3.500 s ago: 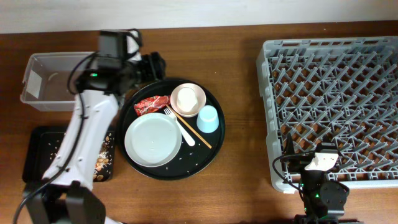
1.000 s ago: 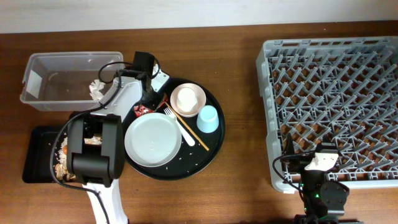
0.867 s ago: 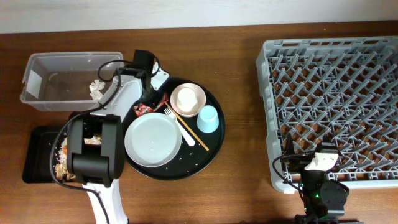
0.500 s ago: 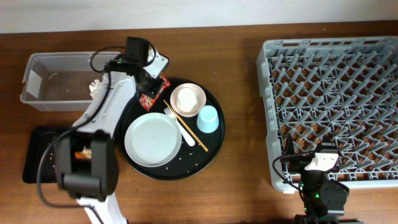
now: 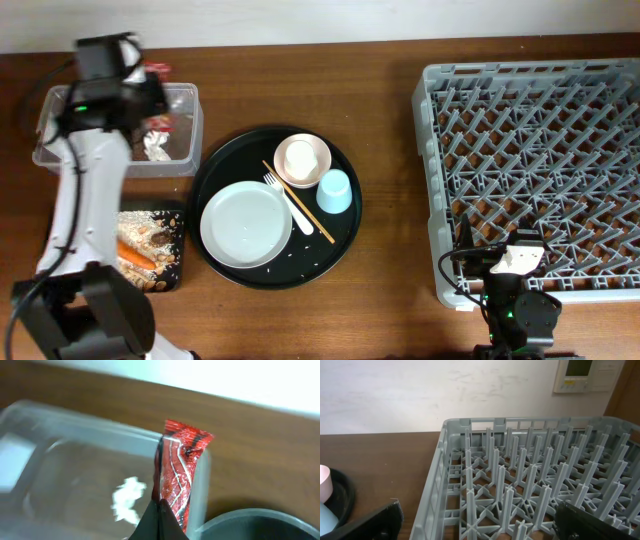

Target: Sort waste into correct bins and load items into the dishwasher rack

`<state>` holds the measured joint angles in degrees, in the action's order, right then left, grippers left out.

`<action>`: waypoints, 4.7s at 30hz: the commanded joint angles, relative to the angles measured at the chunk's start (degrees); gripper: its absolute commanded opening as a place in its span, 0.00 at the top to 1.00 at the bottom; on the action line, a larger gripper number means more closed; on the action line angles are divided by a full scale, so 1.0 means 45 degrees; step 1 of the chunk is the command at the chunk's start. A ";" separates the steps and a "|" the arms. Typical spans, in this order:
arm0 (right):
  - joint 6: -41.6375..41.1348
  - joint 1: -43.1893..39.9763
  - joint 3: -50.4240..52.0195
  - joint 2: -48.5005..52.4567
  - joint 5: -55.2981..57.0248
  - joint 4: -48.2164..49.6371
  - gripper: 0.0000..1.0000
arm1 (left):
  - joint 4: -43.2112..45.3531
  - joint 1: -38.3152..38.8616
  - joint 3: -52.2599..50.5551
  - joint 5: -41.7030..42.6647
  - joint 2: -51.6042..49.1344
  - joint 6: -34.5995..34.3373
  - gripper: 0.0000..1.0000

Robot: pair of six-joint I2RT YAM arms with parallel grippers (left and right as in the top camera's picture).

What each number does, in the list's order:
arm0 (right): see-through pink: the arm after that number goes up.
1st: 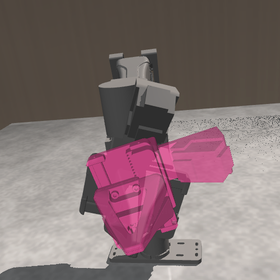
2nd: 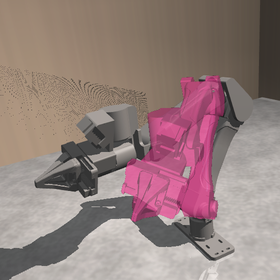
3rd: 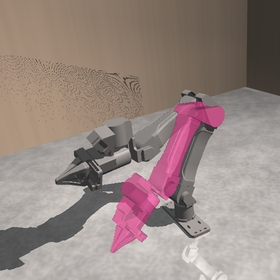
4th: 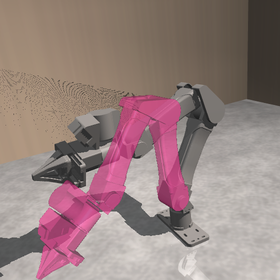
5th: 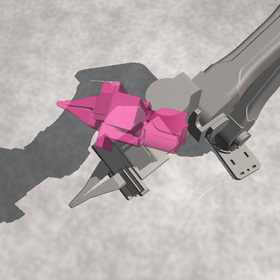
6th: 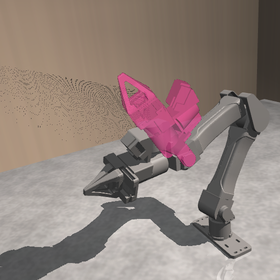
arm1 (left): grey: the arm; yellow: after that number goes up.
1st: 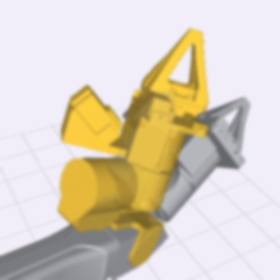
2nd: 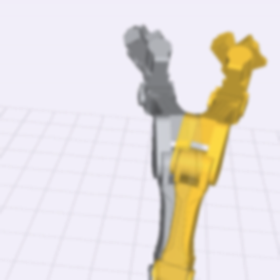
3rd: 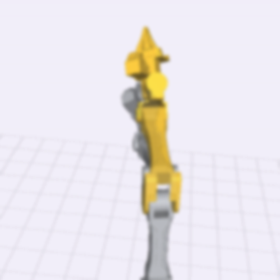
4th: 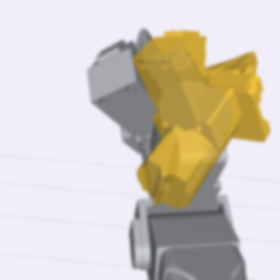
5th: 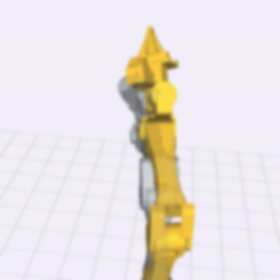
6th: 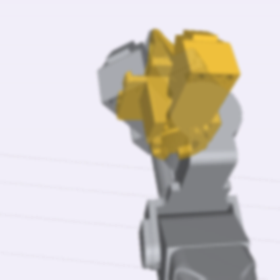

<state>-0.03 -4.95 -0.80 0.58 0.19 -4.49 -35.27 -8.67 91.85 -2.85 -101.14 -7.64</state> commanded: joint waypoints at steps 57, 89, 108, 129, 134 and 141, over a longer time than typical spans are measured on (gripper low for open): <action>-0.0053 -0.0083 0.0107 -0.0039 0.0097 0.0000 0.01 | -1.3036 -0.4148 -0.0024 -0.1695 0.4231 -1.3532 0.01; -0.3886 -0.0029 -1.0190 0.7033 -0.8869 -0.4925 0.02 | -1.3032 -0.4148 -0.0024 -0.1695 0.4231 -1.3537 0.01; -0.7257 1.2089 -1.7350 1.8583 0.1404 -1.0010 0.01 | -1.3032 -0.4148 -0.0024 -0.1695 0.4231 -1.3537 0.01; -0.8680 1.2444 -1.7335 2.3853 -0.3648 -0.7315 0.01 | -1.3032 -0.4148 -0.0024 -0.1695 0.4231 -1.3537 0.01; -1.1215 1.2444 -1.7335 2.4310 -0.2244 -0.7616 0.00 | -1.3032 -0.4148 -0.0024 -0.1695 0.4231 -1.3537 0.01; -1.2570 1.2444 -1.7335 2.4893 -0.1511 -0.7611 0.22 | -1.3032 -0.4148 -0.0024 -0.1695 0.4231 -1.3537 0.01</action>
<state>-51.99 50.68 -78.04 111.22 -9.76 -38.74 -93.84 -27.09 91.94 -10.31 -82.50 -67.61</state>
